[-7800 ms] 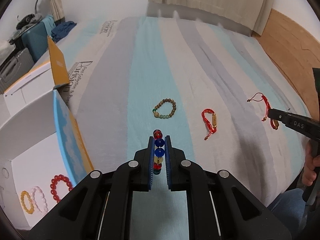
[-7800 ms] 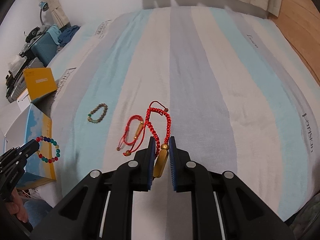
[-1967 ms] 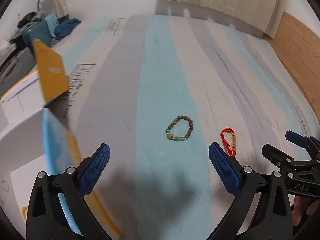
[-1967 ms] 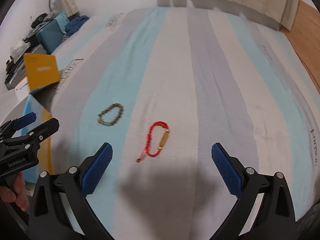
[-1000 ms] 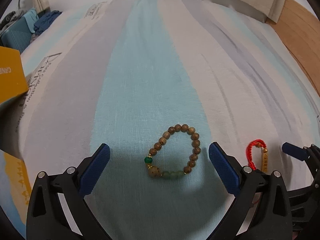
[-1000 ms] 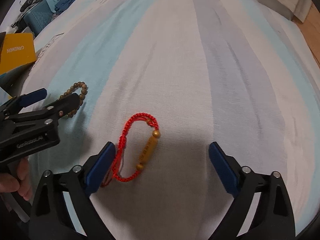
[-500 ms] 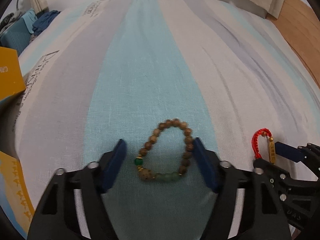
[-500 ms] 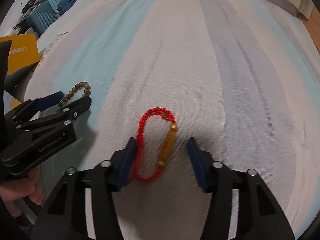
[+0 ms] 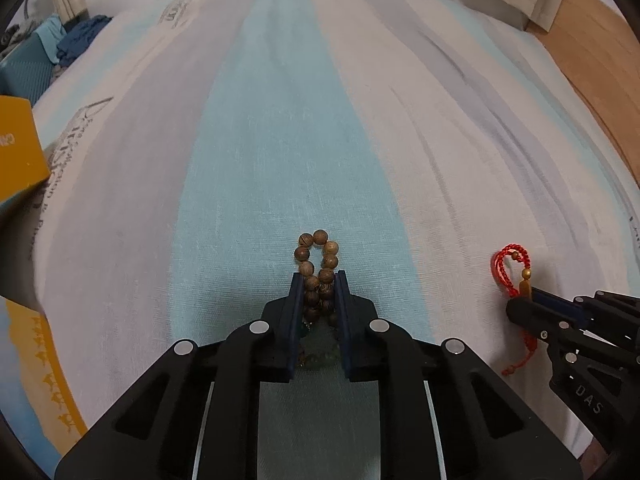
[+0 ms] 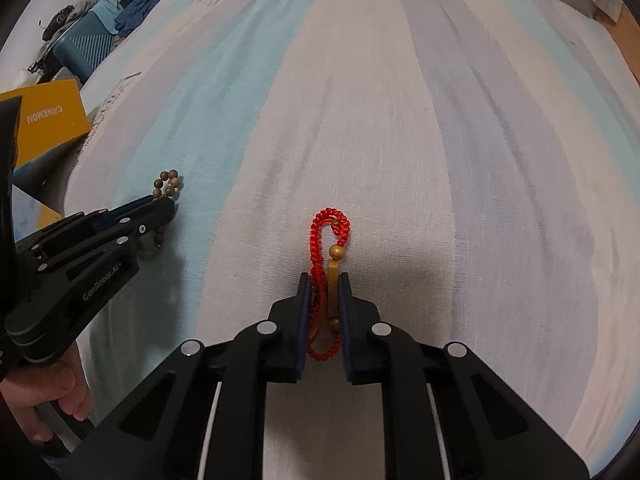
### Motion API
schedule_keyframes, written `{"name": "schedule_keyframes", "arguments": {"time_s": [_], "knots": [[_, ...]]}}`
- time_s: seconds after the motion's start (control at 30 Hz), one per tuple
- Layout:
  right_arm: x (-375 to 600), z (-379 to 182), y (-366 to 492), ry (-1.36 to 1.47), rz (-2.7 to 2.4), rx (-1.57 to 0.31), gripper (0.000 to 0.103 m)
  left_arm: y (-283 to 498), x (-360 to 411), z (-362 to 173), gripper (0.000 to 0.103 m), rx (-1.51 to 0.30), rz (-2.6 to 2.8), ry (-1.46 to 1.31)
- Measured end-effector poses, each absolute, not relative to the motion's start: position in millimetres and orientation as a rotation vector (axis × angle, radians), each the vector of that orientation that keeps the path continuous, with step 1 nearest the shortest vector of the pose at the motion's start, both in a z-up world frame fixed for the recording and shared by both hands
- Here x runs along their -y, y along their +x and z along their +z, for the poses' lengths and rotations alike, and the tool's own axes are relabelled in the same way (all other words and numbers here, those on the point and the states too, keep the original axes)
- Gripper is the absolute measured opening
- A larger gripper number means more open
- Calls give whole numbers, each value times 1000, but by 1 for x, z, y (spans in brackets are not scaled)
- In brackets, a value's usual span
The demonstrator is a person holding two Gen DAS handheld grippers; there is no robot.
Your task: Organize jewelry
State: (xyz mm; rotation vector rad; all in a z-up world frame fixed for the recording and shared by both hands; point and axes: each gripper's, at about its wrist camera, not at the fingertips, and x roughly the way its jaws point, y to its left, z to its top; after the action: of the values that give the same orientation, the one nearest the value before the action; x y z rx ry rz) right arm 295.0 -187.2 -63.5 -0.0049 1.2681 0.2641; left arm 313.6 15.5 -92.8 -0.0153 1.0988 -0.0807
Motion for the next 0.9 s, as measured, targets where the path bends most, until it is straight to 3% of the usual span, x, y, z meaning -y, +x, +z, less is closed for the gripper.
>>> {"name": "schedule_keyframes", "arguments": {"time_s": [0.9], "knots": [[194,5,259,29,231,-1171,12,262,-17,-17,14,-1027,-67,-38]]}}
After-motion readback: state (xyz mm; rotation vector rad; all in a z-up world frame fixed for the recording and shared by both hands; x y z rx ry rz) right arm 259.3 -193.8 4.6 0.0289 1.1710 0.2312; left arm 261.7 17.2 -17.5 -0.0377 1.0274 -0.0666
